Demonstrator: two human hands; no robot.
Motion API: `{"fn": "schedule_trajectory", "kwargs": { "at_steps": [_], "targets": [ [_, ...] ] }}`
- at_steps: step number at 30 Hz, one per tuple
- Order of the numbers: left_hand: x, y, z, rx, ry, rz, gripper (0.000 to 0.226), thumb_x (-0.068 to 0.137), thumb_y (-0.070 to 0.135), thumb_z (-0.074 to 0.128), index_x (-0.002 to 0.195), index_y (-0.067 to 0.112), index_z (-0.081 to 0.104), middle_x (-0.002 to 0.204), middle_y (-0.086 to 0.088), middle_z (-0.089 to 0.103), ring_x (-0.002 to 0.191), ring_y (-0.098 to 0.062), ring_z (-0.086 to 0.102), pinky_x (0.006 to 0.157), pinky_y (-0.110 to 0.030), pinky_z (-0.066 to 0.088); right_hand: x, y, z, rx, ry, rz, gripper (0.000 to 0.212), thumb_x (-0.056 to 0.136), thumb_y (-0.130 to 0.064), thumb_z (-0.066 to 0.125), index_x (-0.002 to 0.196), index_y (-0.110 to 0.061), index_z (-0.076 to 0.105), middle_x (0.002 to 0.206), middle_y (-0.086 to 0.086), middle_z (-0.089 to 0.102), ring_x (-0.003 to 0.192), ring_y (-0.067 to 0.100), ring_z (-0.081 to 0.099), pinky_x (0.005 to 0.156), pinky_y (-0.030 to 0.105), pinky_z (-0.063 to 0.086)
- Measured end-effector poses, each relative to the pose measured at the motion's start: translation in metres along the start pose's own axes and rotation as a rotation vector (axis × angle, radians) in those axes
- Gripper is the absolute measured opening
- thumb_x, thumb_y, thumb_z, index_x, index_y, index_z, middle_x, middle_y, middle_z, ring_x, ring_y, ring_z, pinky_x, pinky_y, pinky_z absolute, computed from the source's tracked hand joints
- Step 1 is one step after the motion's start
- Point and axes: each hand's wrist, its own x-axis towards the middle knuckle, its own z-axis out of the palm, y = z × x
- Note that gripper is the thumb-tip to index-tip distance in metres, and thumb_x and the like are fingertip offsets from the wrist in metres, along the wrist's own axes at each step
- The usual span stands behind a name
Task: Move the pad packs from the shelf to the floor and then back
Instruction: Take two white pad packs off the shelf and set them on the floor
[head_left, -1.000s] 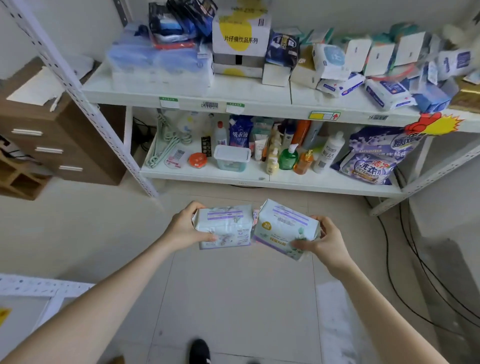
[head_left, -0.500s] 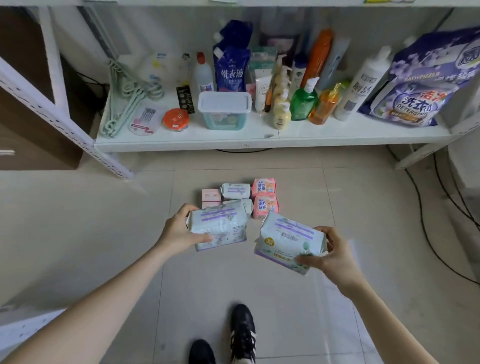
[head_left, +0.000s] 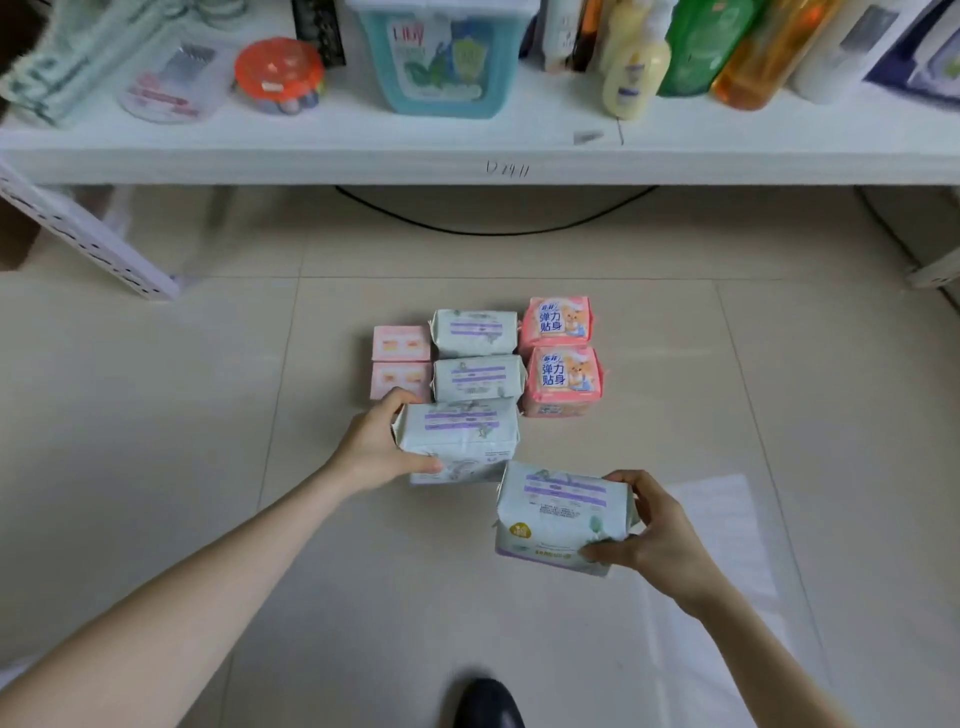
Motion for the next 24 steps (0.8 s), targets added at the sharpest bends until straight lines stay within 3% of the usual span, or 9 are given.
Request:
{"fn": "schedule_trajectory", "kwargs": {
  "at_steps": [5, 11, 14, 16, 18, 20, 24],
  "targets": [
    [0.038, -0.037, 0.033, -0.03, -0.007, 0.046, 0.069, 0.055, 0.017, 0.094, 0.111, 0.021, 0.053, 0.105, 0.009, 0.065, 0.099, -0.014, 0.062, 0.077, -0.023, 0.048, 0.04, 0.05, 0.023, -0.003, -0.024, -0.026, 0.063, 0.054, 0.006, 0.086, 0.104, -0.019, 0.056, 0.1, -0.009, 0.067, 0.098, 0.009, 0.059, 0.077, 0.042, 0.058],
    [0.068, -0.064, 0.051, -0.086, -0.011, 0.109, 0.075, 0.054, 0.02, 0.094, 0.115, 0.021, 0.051, 0.115, 0.005, 0.061, 0.105, -0.022, 0.06, 0.088, -0.044, 0.053, 0.072, 0.084, 0.046, 0.015, -0.046, -0.08, 0.064, 0.055, 0.011, 0.085, 0.105, -0.014, 0.054, 0.103, -0.005, 0.065, 0.098, 0.007, 0.06, 0.067, 0.024, 0.054],
    [0.074, -0.076, 0.058, -0.096, -0.003, 0.114, 0.079, 0.052, 0.022, 0.093, 0.119, 0.023, 0.051, 0.118, -0.005, 0.059, 0.104, -0.035, 0.058, 0.085, -0.052, 0.052, 0.082, 0.094, 0.056, 0.015, -0.059, -0.113, 0.064, 0.056, 0.012, 0.084, 0.105, -0.012, 0.053, 0.102, -0.004, 0.065, 0.1, 0.012, 0.06, 0.07, 0.03, 0.057],
    [0.075, -0.084, 0.061, -0.146, 0.005, 0.103, 0.079, 0.055, 0.012, 0.094, 0.122, 0.021, 0.052, 0.12, -0.005, 0.06, 0.107, -0.035, 0.058, 0.087, -0.053, 0.052, 0.086, 0.097, 0.062, 0.019, -0.059, -0.132, 0.064, 0.056, 0.011, 0.086, 0.105, -0.013, 0.052, 0.103, -0.003, 0.065, 0.1, 0.015, 0.061, 0.074, 0.034, 0.057],
    [0.075, -0.09, 0.062, -0.214, 0.001, 0.077, 0.078, 0.059, 0.006, 0.092, 0.125, 0.019, 0.053, 0.123, -0.005, 0.061, 0.11, -0.032, 0.059, 0.09, -0.048, 0.053, 0.09, 0.099, 0.069, 0.017, -0.049, -0.156, 0.066, 0.056, 0.009, 0.086, 0.106, -0.015, 0.052, 0.106, -0.003, 0.064, 0.102, 0.015, 0.061, 0.073, 0.029, 0.056],
    [0.074, -0.094, 0.062, -0.295, -0.014, 0.039, 0.077, 0.064, 0.004, 0.088, 0.129, 0.017, 0.051, 0.127, -0.002, 0.06, 0.112, -0.021, 0.061, 0.094, -0.035, 0.053, 0.093, 0.099, 0.075, 0.016, -0.042, -0.175, 0.069, 0.056, 0.007, 0.087, 0.11, -0.018, 0.052, 0.109, -0.006, 0.064, 0.105, 0.014, 0.06, 0.075, 0.024, 0.054],
    [0.071, -0.094, 0.058, -0.432, -0.01, -0.04, 0.062, 0.075, 0.003, 0.079, 0.131, 0.012, 0.054, 0.126, 0.0, 0.063, 0.115, -0.011, 0.061, 0.093, -0.023, 0.049, 0.099, 0.093, 0.089, 0.019, -0.051, -0.198, 0.087, 0.058, -0.003, 0.091, 0.128, -0.028, 0.046, 0.12, -0.016, 0.059, 0.112, 0.009, 0.057, 0.084, 0.024, 0.053]
  ]
}}
